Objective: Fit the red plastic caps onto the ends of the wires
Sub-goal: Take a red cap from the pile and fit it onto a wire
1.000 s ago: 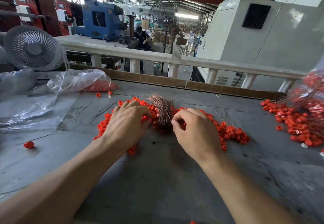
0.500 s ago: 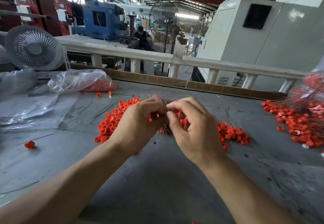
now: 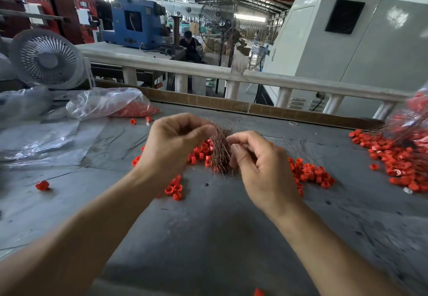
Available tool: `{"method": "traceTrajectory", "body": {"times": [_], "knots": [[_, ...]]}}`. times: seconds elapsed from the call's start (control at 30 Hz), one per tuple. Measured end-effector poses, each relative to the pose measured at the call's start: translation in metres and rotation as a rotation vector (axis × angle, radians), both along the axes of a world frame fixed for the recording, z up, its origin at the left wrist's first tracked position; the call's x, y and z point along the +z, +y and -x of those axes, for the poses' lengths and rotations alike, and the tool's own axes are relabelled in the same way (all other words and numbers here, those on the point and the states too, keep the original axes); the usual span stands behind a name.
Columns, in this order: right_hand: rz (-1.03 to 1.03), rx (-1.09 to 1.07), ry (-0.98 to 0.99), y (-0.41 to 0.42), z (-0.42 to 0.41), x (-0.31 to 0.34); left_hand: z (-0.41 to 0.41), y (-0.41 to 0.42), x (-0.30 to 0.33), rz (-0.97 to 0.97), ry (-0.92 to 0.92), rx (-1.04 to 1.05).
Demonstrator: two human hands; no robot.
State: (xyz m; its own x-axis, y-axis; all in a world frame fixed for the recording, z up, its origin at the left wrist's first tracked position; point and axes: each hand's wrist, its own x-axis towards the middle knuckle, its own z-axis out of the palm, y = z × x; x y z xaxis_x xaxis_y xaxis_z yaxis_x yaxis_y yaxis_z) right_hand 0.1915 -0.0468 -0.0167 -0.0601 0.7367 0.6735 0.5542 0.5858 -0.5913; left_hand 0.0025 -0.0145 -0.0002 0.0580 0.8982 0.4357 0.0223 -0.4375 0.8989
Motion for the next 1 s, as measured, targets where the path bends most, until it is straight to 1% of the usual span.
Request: {"method": "traceTrajectory", "body": {"times": [0.03, 0.07, 0.13, 0.17, 0.23, 0.27, 0.33, 0.4, 0.5, 0.53, 0.57, 0.6, 0.73, 0.83, 0.9, 1.0], "knots": [[0.005, -0.009, 0.006, 0.0, -0.001, 0.0, 0.005, 0.003, 0.001, 0.0, 0.029, 0.047], [0.013, -0.015, 0.01, 0.0, -0.001, 0.0, 0.009, 0.005, 0.001, -0.003, 0.1, 0.098], [0.031, -0.011, 0.017, 0.001, -0.003, -0.001, 0.017, 0.009, 0.0, 0.008, 0.373, 0.177], [0.04, -0.007, 0.016, 0.001, -0.004, -0.001, 0.02, 0.01, 0.0, 0.032, 0.534, 0.173], [0.052, -0.009, -0.001, 0.001, -0.005, -0.001, 0.023, 0.01, 0.001, 0.077, 0.832, 0.088], [0.054, -0.015, -0.018, 0.0, -0.006, -0.001, 0.024, 0.009, 0.003, 0.095, 0.94, 0.039], [0.055, -0.031, -0.056, 0.0, -0.007, -0.001, 0.029, 0.009, 0.008, 0.143, 1.039, -0.022], [0.06, -0.043, -0.079, -0.001, -0.007, -0.002, 0.034, 0.007, 0.013, 0.256, 1.059, -0.094], [0.061, -0.041, -0.1, 0.0, -0.007, -0.002, 0.034, 0.002, 0.013, 0.498, 1.077, -0.267], [0.06, -0.037, -0.104, -0.001, -0.007, -0.002, 0.032, 0.002, 0.01, 0.536, 1.062, -0.281], [0.061, -0.035, -0.108, -0.001, -0.006, -0.002, 0.029, 0.003, 0.007, 0.532, 1.043, -0.266], [0.066, -0.033, -0.112, -0.001, -0.007, -0.002, 0.026, 0.004, 0.004, 0.487, 1.025, -0.231], [0.084, -0.04, -0.117, 0.0, -0.006, -0.003, 0.018, 0.008, -0.005, 0.196, 0.967, -0.026], [0.081, -0.044, -0.102, 0.001, -0.007, -0.003, 0.014, 0.01, -0.007, 0.109, 0.823, 0.054], [0.077, -0.051, -0.095, 0.002, -0.008, -0.004, 0.014, 0.011, -0.007, 0.077, 0.763, 0.132], [0.094, -0.065, -0.06, 0.003, -0.009, -0.006, 0.017, 0.014, -0.007, 0.022, 0.819, 0.205]]}}
